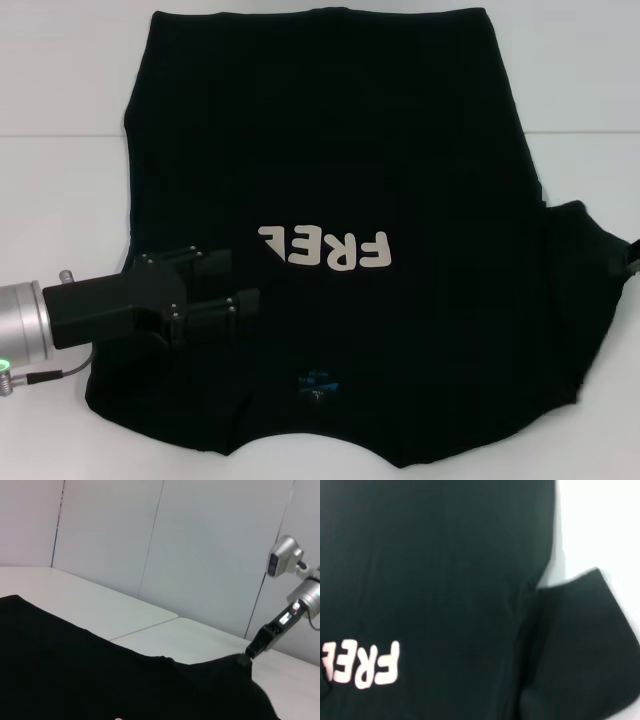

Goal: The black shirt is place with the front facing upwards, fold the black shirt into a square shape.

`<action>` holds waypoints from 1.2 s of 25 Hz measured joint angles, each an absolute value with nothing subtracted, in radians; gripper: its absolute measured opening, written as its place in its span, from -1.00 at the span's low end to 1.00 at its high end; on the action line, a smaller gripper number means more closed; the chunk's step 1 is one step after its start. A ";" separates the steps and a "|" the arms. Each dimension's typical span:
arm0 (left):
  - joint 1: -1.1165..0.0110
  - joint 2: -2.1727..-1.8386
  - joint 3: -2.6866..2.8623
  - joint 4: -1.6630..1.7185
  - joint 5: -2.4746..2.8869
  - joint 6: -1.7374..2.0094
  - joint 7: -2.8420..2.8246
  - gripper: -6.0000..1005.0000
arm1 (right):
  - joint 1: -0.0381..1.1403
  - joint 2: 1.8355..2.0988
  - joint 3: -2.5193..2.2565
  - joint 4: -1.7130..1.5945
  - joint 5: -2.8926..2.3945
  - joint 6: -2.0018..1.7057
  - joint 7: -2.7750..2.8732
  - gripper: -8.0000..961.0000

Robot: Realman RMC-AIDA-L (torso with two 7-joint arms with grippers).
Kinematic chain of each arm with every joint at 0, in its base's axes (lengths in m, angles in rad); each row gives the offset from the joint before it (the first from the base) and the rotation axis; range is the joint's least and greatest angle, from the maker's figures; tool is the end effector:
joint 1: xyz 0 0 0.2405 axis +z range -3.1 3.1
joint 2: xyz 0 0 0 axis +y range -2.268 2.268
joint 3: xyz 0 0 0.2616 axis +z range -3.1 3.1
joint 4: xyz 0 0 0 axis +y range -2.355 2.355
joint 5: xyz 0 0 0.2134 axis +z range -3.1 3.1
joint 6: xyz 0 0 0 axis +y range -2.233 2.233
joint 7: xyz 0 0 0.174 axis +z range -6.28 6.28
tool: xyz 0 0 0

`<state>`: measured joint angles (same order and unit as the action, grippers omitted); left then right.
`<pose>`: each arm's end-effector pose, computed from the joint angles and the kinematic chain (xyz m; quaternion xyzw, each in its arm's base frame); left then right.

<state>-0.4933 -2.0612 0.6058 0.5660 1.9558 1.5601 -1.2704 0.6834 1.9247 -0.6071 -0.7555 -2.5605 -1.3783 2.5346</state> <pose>-0.2751 0.3374 -0.0221 -0.9197 -0.2219 -0.2783 0.1656 0.3200 0.4079 0.0538 -0.7334 0.6383 0.0528 0.2279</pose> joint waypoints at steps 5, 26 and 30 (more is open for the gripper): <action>-0.494 -2.061 0.606 0.566 1.955 1.559 -1.275 0.46 | 0.700 1.921 -0.606 -0.828 -2.556 -1.438 2.510 -0.90; -0.488 -2.064 0.603 0.566 1.954 1.551 -1.276 0.47 | 0.936 2.024 -1.010 -0.844 -2.631 -1.395 2.467 -0.89; -0.488 -2.065 0.603 0.566 1.954 1.551 -1.276 0.47 | 0.943 2.032 -1.020 -0.844 -2.641 -1.378 2.467 -0.88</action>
